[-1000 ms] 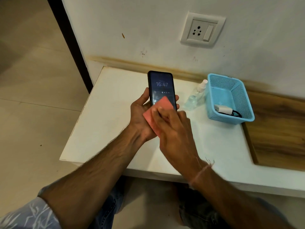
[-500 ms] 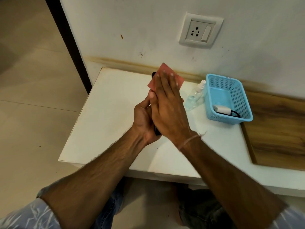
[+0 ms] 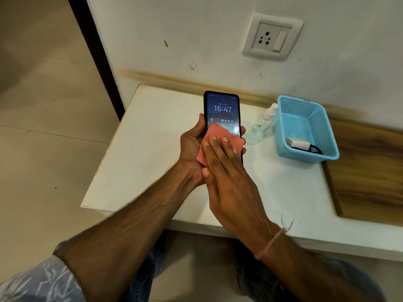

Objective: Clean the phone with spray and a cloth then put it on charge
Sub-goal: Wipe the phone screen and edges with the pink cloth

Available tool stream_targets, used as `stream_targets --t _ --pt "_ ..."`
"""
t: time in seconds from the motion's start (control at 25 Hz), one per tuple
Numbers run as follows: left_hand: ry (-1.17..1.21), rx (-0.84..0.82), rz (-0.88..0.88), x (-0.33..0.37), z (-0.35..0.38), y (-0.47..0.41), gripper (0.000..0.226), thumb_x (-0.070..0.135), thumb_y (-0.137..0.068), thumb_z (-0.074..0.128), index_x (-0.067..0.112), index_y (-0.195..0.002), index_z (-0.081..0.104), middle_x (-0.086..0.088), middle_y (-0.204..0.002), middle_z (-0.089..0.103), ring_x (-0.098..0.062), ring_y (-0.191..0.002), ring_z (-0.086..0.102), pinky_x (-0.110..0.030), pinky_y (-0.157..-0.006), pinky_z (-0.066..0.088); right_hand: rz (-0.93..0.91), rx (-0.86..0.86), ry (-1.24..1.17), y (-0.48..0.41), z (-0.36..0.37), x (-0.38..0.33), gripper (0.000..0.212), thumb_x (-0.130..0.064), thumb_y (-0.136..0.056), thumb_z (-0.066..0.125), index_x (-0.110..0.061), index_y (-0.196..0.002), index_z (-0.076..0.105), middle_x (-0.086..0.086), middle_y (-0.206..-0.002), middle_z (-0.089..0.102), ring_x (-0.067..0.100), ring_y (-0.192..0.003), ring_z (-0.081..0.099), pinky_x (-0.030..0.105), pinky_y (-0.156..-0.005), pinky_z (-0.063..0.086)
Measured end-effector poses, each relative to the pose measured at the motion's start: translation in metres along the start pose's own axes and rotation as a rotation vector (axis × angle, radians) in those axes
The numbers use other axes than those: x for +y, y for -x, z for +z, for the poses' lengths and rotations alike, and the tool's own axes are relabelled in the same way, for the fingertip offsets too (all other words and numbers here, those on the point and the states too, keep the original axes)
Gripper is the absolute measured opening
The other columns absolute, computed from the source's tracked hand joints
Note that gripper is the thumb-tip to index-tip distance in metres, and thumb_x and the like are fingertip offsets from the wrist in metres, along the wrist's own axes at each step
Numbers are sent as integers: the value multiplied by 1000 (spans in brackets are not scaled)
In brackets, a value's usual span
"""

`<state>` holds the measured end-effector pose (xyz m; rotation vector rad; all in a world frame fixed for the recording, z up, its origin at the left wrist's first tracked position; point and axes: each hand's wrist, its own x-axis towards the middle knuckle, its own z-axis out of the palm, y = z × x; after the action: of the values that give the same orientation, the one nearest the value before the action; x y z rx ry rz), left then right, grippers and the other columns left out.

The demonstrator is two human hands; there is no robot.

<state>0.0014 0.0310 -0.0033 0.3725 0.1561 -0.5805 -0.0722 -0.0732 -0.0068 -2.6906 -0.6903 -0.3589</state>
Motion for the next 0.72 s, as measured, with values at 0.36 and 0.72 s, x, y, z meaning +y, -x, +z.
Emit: stream_targets --t 0.36,0.72 --pt "50 35 173 -2 -2 -1 49 47 -100 46 12 -125 70 -11 -134 66 -30 -122 63 -43 -103 51 170 -22 38 -123 -12 7 51 -26 -102 31 -13 -151 24 6 -159 21 25 -148 10 42 -121 13" --pt "29 -17 79 6 -2 3 80 62 -100 29 3 -151 39 -18 -122 60 -32 -99 57 -45 -93 46 -71 -29 83 20 -1 -6 49 -34 -102 25 -8 -144 30 11 -152 34 28 -143 25 44 -119 19"
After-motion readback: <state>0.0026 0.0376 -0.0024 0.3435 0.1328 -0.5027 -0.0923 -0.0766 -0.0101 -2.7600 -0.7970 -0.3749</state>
